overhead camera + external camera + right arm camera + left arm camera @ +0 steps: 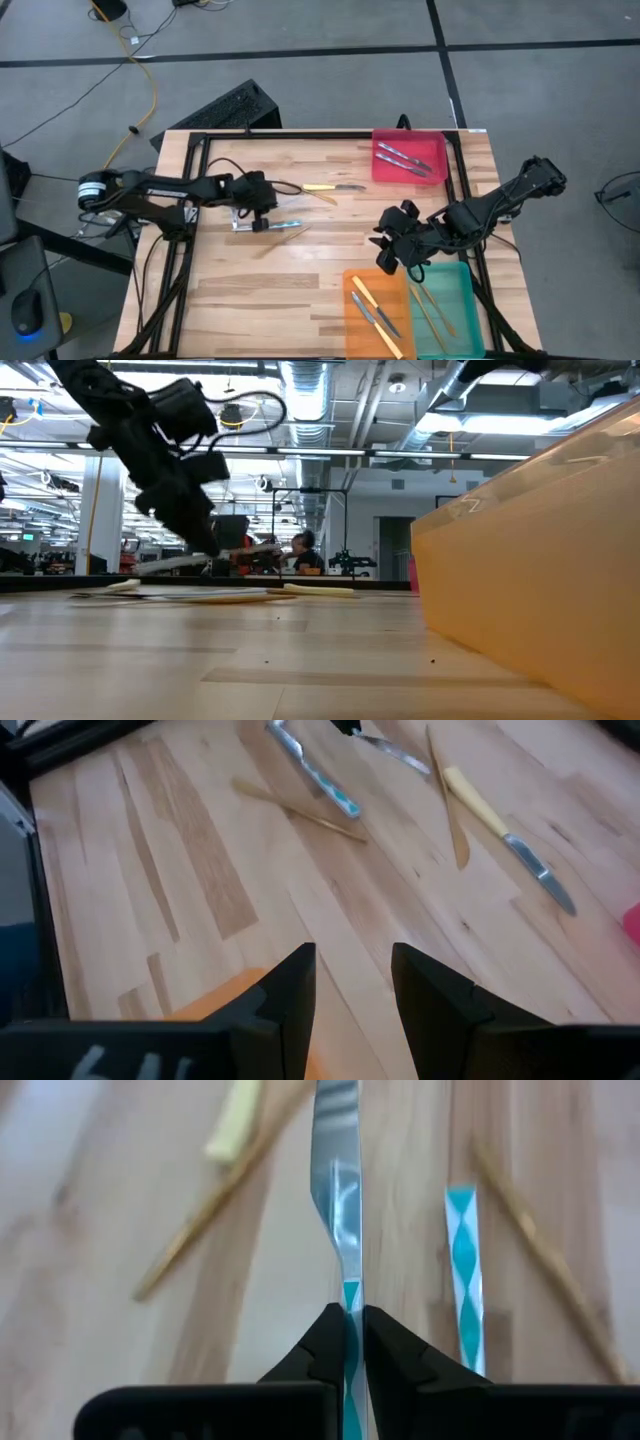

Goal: Sort silverware by color (type)
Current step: Put the blue patterned knife into the red bin

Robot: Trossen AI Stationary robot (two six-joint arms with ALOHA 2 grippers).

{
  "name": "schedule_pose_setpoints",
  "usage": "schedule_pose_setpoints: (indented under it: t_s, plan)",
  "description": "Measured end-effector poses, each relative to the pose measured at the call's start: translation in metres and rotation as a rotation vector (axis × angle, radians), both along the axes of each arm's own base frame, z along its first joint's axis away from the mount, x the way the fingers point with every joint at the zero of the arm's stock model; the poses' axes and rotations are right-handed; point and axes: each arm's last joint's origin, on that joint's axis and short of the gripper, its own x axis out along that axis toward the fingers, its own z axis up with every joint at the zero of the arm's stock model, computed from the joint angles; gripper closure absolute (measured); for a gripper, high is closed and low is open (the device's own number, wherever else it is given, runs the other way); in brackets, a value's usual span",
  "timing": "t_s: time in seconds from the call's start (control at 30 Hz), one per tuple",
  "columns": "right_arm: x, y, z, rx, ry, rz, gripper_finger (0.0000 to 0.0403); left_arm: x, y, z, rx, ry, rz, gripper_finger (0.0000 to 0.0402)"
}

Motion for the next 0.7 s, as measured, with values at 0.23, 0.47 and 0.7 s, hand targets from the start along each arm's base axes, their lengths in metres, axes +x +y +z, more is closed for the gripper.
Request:
schedule_pose_setpoints:
  t_s: [0.23, 0.47, 0.7]
  plan:
    - [0.018, 0.012, -0.011, -0.137, -0.073, -0.065, 0.0246, -0.001, -0.002, 0.043, -0.025, -0.331, 0.003, 0.0395]
    - [0.055, 0.023, -0.036, -0.19, -0.126, -0.09, 0.0246, -0.01, -0.01, 0.091, -0.037, -0.71, -0.067, 0.0395]
    - [0.109, 0.025, -0.053, -0.24, -0.305, -0.038, 0.0246, -0.013, -0.028, 0.117, -0.038, -0.936, -0.16, 0.0395]
